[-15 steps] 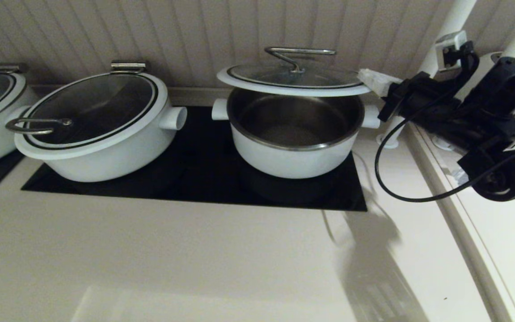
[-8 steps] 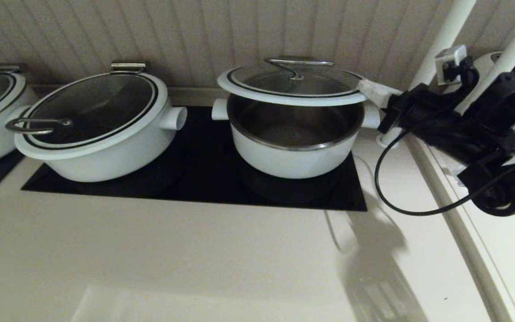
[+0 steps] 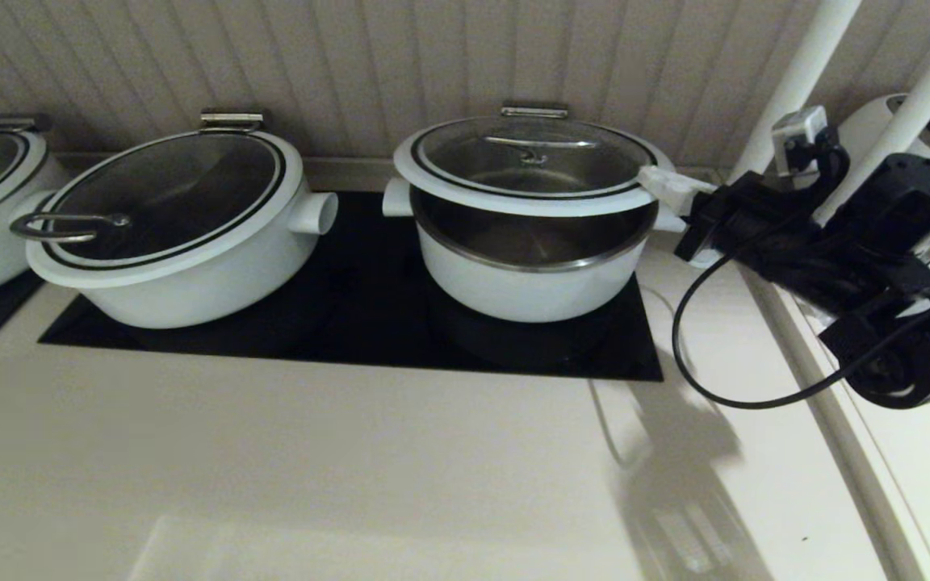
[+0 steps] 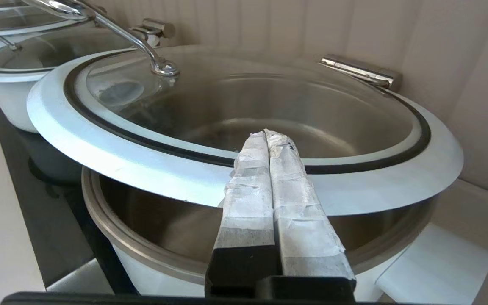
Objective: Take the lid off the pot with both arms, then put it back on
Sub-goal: Close the pot lid
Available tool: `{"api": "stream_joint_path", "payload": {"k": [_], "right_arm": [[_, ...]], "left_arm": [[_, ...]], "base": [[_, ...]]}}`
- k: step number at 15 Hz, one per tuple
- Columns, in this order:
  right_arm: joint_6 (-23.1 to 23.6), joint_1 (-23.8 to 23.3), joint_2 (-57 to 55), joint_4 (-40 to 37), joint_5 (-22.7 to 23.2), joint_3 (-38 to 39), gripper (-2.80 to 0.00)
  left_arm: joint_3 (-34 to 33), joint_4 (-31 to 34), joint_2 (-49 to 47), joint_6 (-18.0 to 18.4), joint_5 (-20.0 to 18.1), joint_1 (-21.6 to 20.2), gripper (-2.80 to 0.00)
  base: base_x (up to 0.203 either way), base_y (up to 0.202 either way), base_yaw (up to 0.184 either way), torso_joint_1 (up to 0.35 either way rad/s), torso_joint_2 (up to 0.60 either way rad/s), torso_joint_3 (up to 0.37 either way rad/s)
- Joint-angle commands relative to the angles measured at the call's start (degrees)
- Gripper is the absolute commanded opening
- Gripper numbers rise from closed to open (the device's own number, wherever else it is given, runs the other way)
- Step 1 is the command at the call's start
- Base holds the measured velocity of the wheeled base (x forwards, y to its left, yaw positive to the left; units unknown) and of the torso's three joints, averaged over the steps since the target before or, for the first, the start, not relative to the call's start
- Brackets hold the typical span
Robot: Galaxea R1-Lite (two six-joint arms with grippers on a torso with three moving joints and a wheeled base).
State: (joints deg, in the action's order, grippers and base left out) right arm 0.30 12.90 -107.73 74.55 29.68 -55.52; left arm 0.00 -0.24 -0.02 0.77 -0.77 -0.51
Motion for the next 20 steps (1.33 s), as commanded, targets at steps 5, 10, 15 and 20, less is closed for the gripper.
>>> {"api": "stream_joint_path", "payload": {"k": [5, 10, 15, 20], "right_arm": [[0.84, 0.95, -1.99, 0.48, 0.20, 0.16, -2.80], [0.84, 0.97, -3.65, 1.58, 0.20, 1.36, -2.80], [0.84, 0.90, -5.17, 2.05, 0.20, 1.73, -2.80], [0.93, 0.94, -7.06, 2.51, 0.20, 1.64, -2.80]], "left_arm": [[0.00, -0.06, 0.02, -0.06, -0.02, -0.02, -2.80], [0.00, -0.02, 0.02, 0.03, -0.02, -0.02, -2.80], [0.00, -0.02, 0.02, 0.03, -0.02, -0.02, -2.80], [0.00, -0.02, 0.02, 0.03, -0.02, -0.02, -2.80]], "base": [[0.000, 0.000, 0.000, 0.000, 0.00, 0.000], [0.000, 0.000, 0.000, 0.000, 0.00, 0.000], [0.000, 0.000, 0.000, 0.000, 0.00, 0.000], [0.000, 0.000, 0.000, 0.000, 0.00, 0.000]]}}
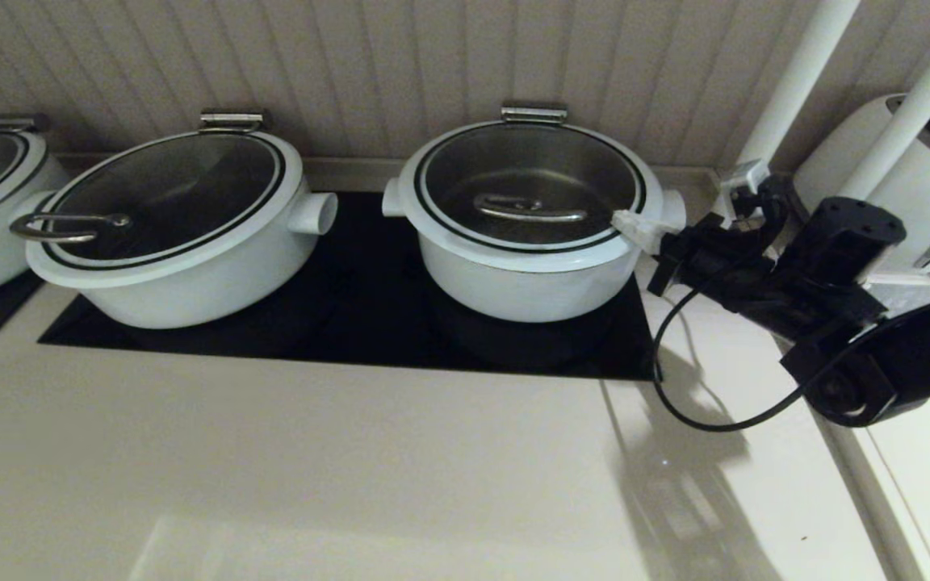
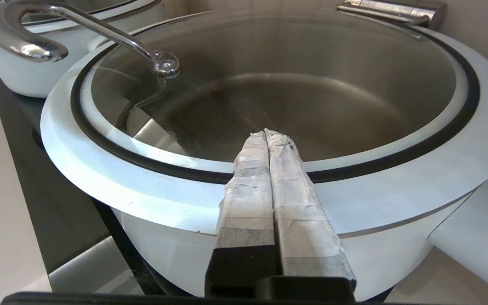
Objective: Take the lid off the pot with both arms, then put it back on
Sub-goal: Close the pot lid
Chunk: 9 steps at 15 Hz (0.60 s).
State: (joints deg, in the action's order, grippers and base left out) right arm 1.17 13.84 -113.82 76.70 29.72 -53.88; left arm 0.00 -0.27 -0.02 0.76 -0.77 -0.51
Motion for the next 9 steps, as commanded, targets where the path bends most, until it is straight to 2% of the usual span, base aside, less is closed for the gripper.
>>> {"api": "stream_joint_path", "payload": {"k": [1, 9], "right_arm": [[0.06, 0.05, -1.19, 0.38, 0.16, 0.01, -2.80], [0.85, 0.23, -3.51, 0.64, 0.16, -0.17, -2.80]], "left_arm": [[0.00, 0.00, 0.02, 0.01, -0.02, -0.02, -2.80], [0.00, 0.00, 0.02, 0.03, -0.02, -0.02, -2.80]], "base": [[0.000, 0.000, 0.000, 0.000, 0.00, 0.000], [0.000, 0.000, 0.000, 0.000, 0.00, 0.000]]}}
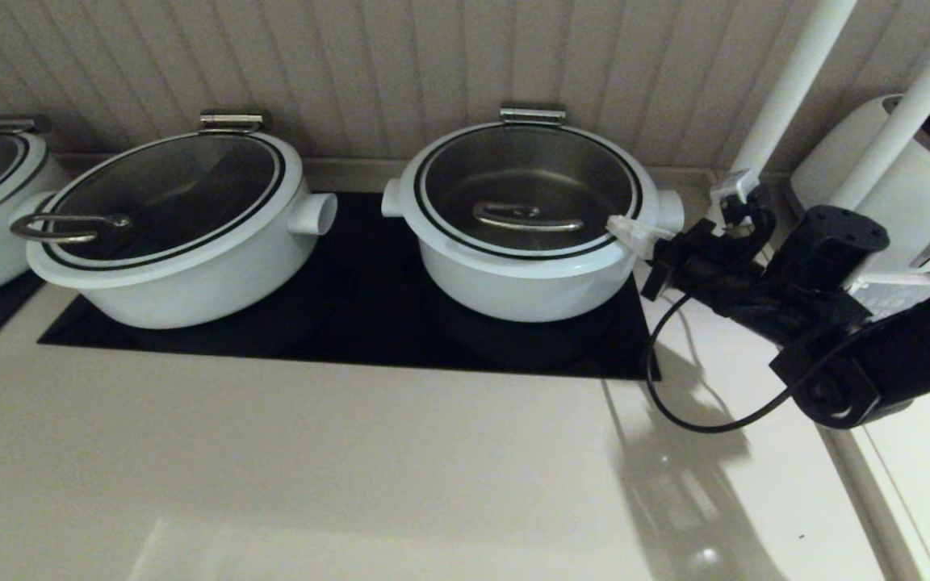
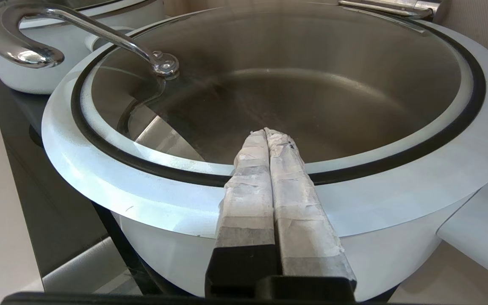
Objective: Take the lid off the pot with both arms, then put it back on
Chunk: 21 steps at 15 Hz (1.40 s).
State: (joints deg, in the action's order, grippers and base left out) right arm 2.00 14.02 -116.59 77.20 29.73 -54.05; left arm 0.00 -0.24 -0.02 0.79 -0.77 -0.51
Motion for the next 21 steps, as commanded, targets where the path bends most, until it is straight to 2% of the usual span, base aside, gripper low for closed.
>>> {"api": "stream_joint_path", "payload": {"k": [1, 13, 21], "right_arm": [[0.02, 0.04, -0.66, 0.14, 0.15, 0.09, -2.80], [-0.18, -0.59, 10.19, -0.26, -0.35, 4.05, -2.80], [-0.29, -4.45, 22.19, -0.04, -1.19, 14.94, -2.80]], "left_arm": [[0.00, -0.02, 0.02, 0.00, -0.02, -0.02, -2.80], [0.00, -0.02, 0.02, 0.00, -0.02, -0.02, -2.80], [0.00, -0.02, 0.02, 0.00, -0.02, -0.02, -2.80]], "base": [[0.000, 0.000, 0.000, 0.000, 0.00, 0.000], [0.000, 0.000, 0.000, 0.000, 0.00, 0.000], [0.000, 0.000, 0.000, 0.000, 0.00, 0.000]]}}
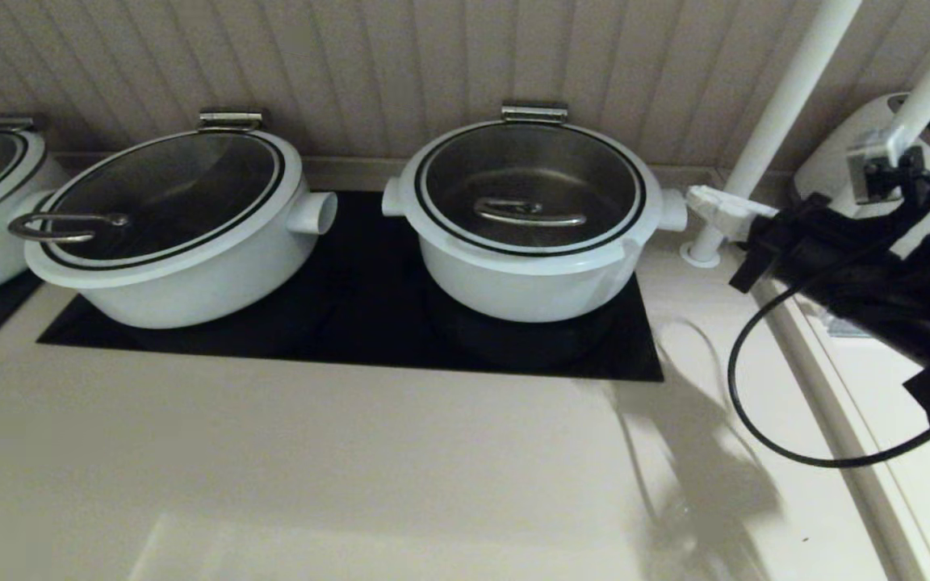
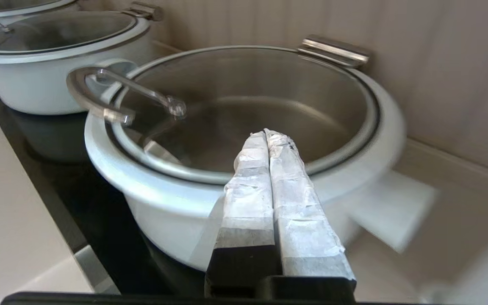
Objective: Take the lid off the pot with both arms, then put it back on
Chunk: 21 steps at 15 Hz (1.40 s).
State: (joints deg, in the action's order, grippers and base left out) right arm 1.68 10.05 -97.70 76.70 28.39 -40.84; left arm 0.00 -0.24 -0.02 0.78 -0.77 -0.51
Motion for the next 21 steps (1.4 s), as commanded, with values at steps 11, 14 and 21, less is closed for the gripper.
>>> {"api": "stream_joint_path", "payload": {"k": [11, 14, 21], "right_arm": [[1.08, -16.26, 21.54, -2.73, -1.01, 19.11, -2.80], [1.24, -18.67, 29.20, -5.01, -1.95, 27.73, -2.80], [1.58, -18.94, 42.51, -10.35, -4.89, 40.80, -2.80]], "left_arm": [[0.00, -0.02, 0.02, 0.01, -0.02, -0.02, -2.80], [0.00, -0.02, 0.02, 0.01, -0.02, -0.02, -2.80], [0.00, -0.02, 0.02, 0.01, -0.02, -0.02, -2.80]], "base": [[0.000, 0.000, 0.000, 0.000, 0.00, 0.000], [0.000, 0.000, 0.000, 0.000, 0.00, 0.000], [0.000, 0.000, 0.000, 0.000, 0.00, 0.000]]}}
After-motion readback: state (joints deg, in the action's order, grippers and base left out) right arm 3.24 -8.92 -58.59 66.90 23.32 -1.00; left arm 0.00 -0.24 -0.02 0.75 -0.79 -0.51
